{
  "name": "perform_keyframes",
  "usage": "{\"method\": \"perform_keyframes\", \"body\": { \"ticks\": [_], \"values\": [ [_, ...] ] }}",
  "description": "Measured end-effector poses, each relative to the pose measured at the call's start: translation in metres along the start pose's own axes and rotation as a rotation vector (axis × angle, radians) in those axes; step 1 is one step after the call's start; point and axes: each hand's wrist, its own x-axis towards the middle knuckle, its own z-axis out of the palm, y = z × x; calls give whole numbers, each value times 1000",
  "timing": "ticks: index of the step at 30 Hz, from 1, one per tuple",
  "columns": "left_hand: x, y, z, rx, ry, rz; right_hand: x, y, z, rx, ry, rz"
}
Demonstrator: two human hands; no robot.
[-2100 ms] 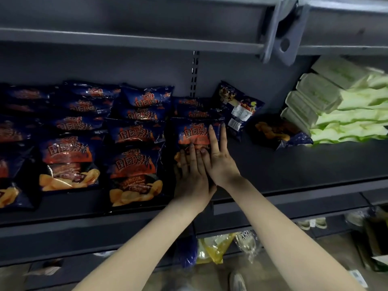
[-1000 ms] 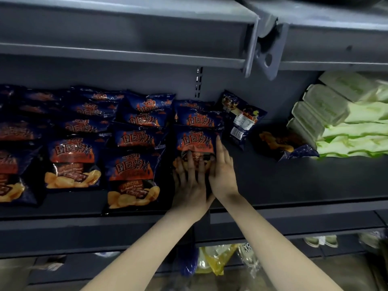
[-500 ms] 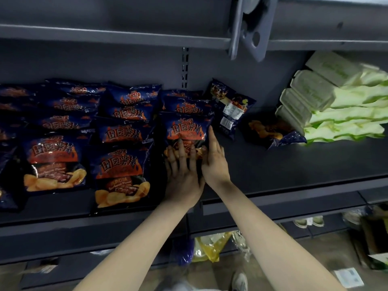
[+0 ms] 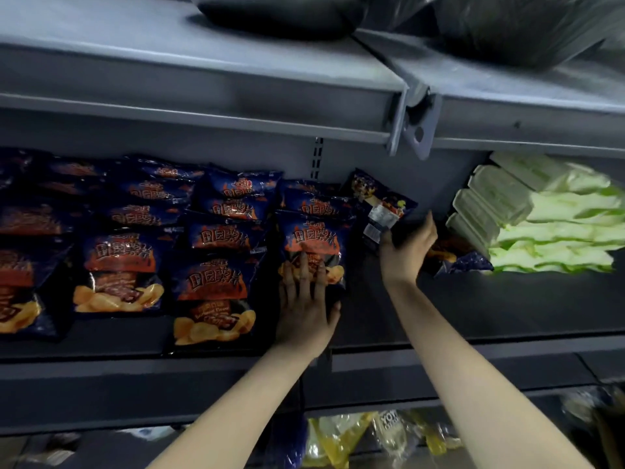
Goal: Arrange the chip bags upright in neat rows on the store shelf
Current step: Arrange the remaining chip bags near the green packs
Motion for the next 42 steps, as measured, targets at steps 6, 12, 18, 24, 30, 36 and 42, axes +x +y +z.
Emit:
{"method": "perform_keyframes", "body": {
  "ticks": [6,12,18,24,30,36,42],
  "values": [
    [-1,1,-7,-26,-63,5,37,9,2,-104,-292,240],
    [-2,2,-8,-43,-55,12,25,24,8,-234,-283,272],
    [-2,2,-9,-60,-61,2,14,16,-5,-296,-134,8],
    [1,2,-21,-118,-29,-34,0,-19,-34,-150,61,-562],
    [10,18,-94,-1400,-66,-393,-34,0,-46,-236,-35,-889],
    [6,6,-106,-1594,-199,-351,-58,15,-41,-237,-133,-1083],
    [13,-14,-129,-1280,20,-266,-79,-5,-53,-119,-417,-1058]
  ]
}}
